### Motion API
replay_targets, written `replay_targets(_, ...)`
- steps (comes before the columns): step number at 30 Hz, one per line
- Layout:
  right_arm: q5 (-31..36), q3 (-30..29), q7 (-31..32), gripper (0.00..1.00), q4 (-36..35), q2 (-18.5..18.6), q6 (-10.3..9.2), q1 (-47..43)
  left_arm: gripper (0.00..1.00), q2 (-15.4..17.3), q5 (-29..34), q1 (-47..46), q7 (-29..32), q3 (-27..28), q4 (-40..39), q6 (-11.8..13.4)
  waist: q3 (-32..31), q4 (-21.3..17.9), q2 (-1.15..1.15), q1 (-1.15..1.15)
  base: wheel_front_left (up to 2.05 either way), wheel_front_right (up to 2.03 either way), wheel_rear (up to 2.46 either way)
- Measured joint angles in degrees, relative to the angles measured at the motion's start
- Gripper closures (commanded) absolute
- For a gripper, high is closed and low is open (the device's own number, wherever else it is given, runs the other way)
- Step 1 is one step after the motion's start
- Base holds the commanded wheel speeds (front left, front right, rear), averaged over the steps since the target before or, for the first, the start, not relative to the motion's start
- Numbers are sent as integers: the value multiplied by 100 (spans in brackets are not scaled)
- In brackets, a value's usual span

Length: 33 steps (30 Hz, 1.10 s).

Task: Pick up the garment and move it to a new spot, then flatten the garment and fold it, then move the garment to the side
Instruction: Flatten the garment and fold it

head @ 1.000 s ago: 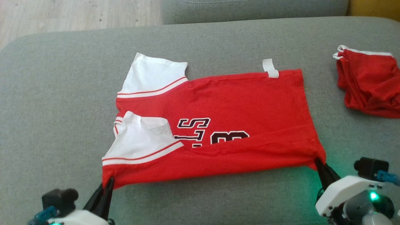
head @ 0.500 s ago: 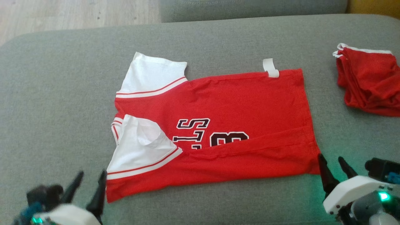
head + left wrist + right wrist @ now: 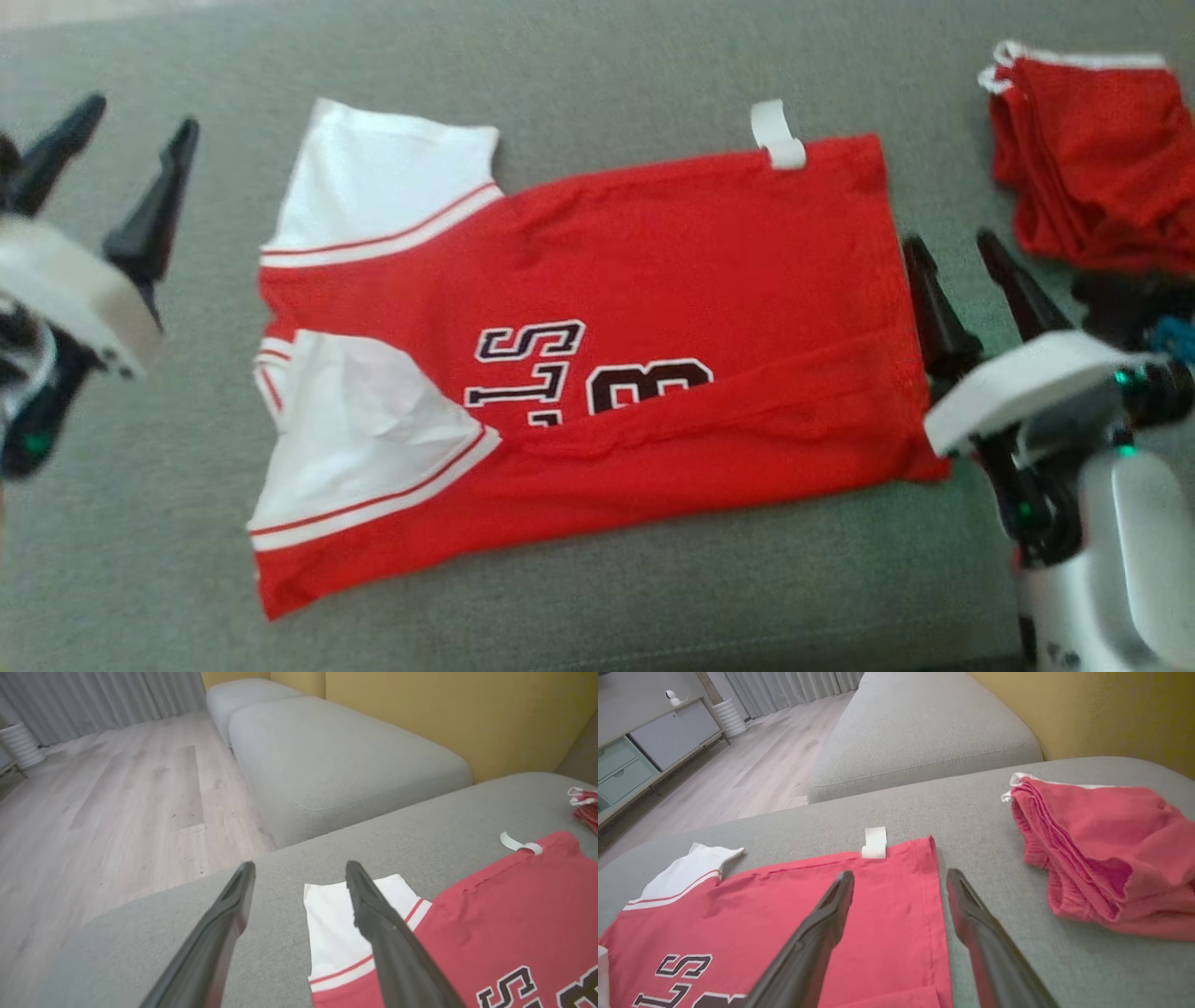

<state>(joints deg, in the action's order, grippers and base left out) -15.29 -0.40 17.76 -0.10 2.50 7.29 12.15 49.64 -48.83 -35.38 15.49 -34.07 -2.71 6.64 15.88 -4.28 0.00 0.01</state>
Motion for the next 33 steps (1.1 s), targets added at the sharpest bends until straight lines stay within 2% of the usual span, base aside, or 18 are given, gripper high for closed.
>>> replay_targets(4,-1,291,41,0,-57,7,0,423,0,-43,86,-645,401,-203,545,-456,384,-208,0,1,0,0,0)
replay_targets(9,-1,491,41,0,-147,12,0,851,0,-185,209,-1265,678,-342,1167,-800,899,-472,0,1,0,0,0)
replay_targets(15,9,592,24,0,-171,13,0,1070,0,-292,324,-1765,866,-437,1809,-968,1431,-741,0,1,0,0,0)
replay_targets(18,7,668,-24,0,-170,13,0,1101,0,-354,347,-1836,928,-479,2082,-975,1600,-855,0,0,0,0,0)
replay_targets(25,-34,757,-94,0,-165,13,0,1138,0,-364,345,-1957,1105,-502,2331,-1026,1719,-943,0,-1,0,0,0)
replay_targets(27,-33,760,-94,0,-163,13,0,1173,4,-371,337,-1965,1177,-533,2329,-1076,1708,-927,0,-1,0,0,0)
replay_targets(28,-33,760,-94,0,-162,13,0,1198,24,-386,289,-1961,1203,-557,2323,-1080,1700,-915,0,-1,0,0,0)
replay_targets(29,-33,760,-94,0,-162,13,0,1209,55,-408,247,-1961,1218,-591,2304,-1127,1691,-901,0,-1,0,0,0)
replay_targets(31,-14,771,-89,0,-145,13,0,1210,82,-486,222,-1960,1252,-670,2259,-1173,1669,-871,0,-1,0,0,0)
replay_targets(32,4,786,-76,0,-123,13,0,1217,100,-525,222,-1958,1268,-682,2247,-1173,1658,-856,0,-2,0,0,0)
replay_targets(33,26,809,-47,0,-93,13,0,1237,100,-552,222,-1958,1268,-698,2237,-1173,1648,-841,0,-1,0,0,0)
